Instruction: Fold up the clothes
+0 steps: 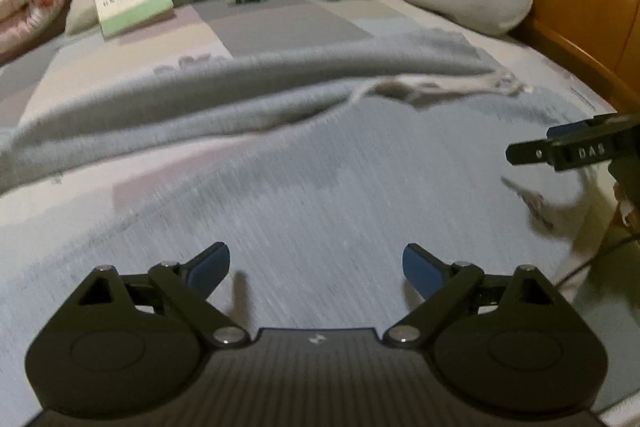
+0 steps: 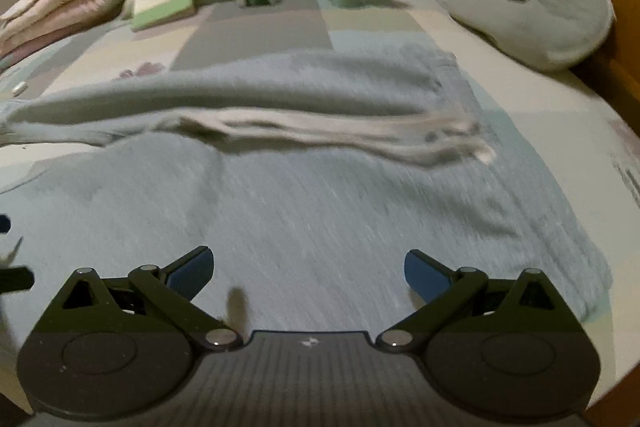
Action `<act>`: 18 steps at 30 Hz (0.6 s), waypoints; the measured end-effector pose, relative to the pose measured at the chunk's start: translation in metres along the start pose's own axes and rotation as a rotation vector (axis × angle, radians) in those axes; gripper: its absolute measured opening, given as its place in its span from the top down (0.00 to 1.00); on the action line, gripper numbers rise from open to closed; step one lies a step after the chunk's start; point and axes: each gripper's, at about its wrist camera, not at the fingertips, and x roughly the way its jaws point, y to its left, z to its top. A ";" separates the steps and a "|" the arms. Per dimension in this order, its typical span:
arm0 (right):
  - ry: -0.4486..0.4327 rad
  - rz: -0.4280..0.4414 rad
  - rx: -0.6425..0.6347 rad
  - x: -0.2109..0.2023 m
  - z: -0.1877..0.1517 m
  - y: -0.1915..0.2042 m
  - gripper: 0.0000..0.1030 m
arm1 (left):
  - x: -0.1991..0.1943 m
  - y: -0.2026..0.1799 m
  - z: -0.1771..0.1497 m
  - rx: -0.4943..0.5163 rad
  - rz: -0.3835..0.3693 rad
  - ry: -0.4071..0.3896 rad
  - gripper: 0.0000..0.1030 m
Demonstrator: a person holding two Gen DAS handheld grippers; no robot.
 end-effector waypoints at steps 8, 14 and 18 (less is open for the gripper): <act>0.008 0.075 0.033 0.012 0.027 -0.008 0.00 | 0.012 0.004 0.016 0.001 -0.002 -0.014 0.10; 0.014 0.104 -0.018 0.030 0.045 0.006 0.00 | 0.029 -0.001 0.020 -0.005 -0.035 -0.003 0.10; 0.018 0.124 -0.004 0.039 0.050 0.010 0.00 | 0.034 0.000 0.025 -0.014 -0.077 -0.009 0.10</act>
